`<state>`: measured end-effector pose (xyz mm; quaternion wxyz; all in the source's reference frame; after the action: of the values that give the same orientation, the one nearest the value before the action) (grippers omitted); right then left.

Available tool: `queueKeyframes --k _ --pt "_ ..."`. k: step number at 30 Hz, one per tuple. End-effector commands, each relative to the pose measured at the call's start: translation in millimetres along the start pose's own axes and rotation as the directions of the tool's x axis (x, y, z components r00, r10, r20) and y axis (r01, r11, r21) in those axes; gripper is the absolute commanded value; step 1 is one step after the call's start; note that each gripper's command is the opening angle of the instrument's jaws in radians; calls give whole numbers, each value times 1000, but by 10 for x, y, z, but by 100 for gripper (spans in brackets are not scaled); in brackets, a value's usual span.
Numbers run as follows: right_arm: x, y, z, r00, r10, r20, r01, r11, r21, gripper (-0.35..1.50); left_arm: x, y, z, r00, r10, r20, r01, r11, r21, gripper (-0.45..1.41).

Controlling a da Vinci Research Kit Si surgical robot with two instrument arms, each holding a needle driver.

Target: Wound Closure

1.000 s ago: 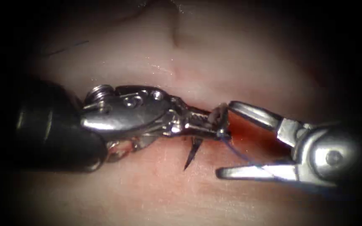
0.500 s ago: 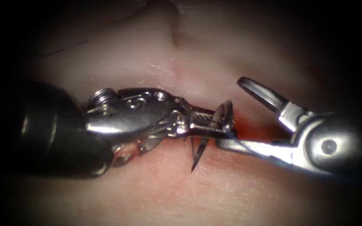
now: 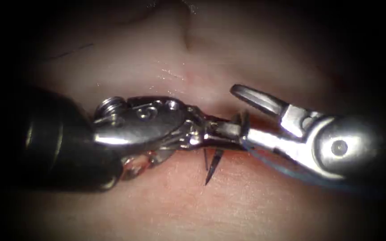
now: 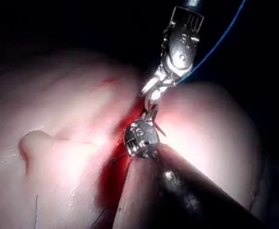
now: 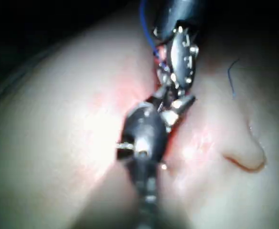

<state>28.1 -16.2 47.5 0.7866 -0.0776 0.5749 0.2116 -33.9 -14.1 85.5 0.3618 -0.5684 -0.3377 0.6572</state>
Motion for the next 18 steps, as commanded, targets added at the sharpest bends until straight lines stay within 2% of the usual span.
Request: queueKeyframes --k 1,6,10,13,15,17,18 --pt "-7 -8 6 1000 -8 10 8 1000 7 -35 -7 -1 6 1000 -3 2 3 1000 -4 -33" --pt "-18 -11 5 998 -56 26 55 998 32 -35 -7 2 6 1000 -5 2 5 1000 -5 -33" --pt "-16 -8 -1 998 -53 26 52 998 41 -35 -6 3 6 1000 -5 3 5 1000 -7 -33" --pt "-13 -5 -7 998 -61 17 61 997 48 -35 -5 4 6 1000 -7 2 7 1000 -7 -25" --pt "-13 -1 -11 997 -83 7 83 995 59 -35 0 3 8 1000 -10 0 10 1000 -6 22" --pt "-14 3 -15 995 -100 1 100 992 79 -35 4 4 9 998 -67 -2 67 998 -6 64" --pt "-16 6 -18 993 -118 -3 118 989 89 -35 7 5 9 992 -128 -4 128 992 -7 74"
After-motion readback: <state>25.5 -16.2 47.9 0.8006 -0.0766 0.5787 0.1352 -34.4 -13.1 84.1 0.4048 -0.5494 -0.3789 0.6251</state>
